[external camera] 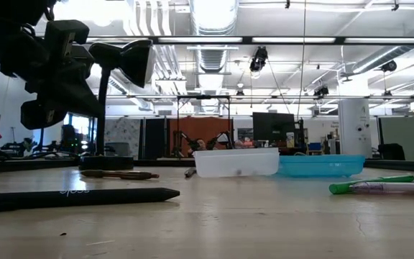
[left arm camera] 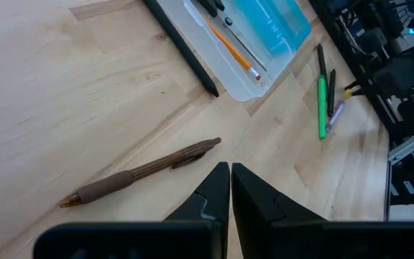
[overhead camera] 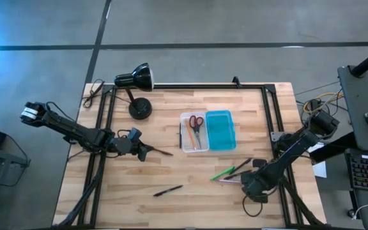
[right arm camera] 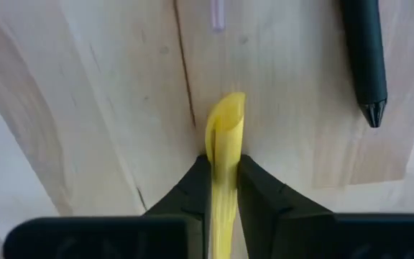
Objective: Pick & place school supplies into a supply box
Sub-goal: Put the yellow pen into the blue supply box
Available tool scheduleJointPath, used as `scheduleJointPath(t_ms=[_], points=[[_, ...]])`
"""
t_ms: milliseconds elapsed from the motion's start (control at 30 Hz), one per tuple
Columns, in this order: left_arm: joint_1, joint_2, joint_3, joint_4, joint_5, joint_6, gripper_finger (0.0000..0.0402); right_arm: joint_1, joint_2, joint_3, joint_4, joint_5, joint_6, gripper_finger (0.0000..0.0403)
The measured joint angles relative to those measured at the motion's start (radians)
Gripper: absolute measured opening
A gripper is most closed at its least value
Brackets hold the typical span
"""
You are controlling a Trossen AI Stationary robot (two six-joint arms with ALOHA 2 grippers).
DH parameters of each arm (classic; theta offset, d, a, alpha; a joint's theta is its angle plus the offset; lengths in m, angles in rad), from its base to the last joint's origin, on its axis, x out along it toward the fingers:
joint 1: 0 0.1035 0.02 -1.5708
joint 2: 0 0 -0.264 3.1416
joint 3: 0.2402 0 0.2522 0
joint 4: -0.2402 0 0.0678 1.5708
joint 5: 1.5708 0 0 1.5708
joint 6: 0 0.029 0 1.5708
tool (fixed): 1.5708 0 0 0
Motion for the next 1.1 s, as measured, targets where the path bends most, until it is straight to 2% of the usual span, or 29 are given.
scheduleJointPath(t_ms=[100,200,367,533,633,733,800,1000,1100], points=[[0.000,0.000,0.000,0.000,0.000,0.002,0.0000,-0.044,-0.005,0.026,0.018,0.012,0.017,0.0035],[0.000,0.000,0.000,0.000,0.000,0.004,0.0000,-0.088,-0.015,0.054,0.076,0.075,0.041,0.0034],[0.000,0.000,0.000,-0.001,0.000,0.032,0.0000,-0.164,-0.087,0.077,0.212,0.161,0.183,0.0034],[0.000,0.000,0.000,-0.001,0.000,0.058,0.0000,-0.295,-0.170,0.082,0.326,0.443,0.353,0.0034],[0.000,0.000,0.000,-0.001,0.000,0.086,0.0000,-0.422,-0.182,0.082,0.448,0.549,0.327,0.0034],[0.000,0.000,0.000,0.000,0.000,0.094,0.0000,-0.584,-0.139,0.090,0.669,0.527,0.139,0.0034],[0.000,0.000,0.000,0.001,0.000,0.092,0.0000,-0.680,-0.089,0.123,0.710,0.487,0.049,0.0034],[-0.008,0.000,0.001,0.001,0.005,0.031,0.0000,-0.860,0.103,0.302,0.583,0.290,-0.221,0.0046],[-0.019,0.000,0.001,0.002,0.005,0.007,0.0000,-0.891,0.195,0.403,0.461,0.278,-0.307,0.0066]])
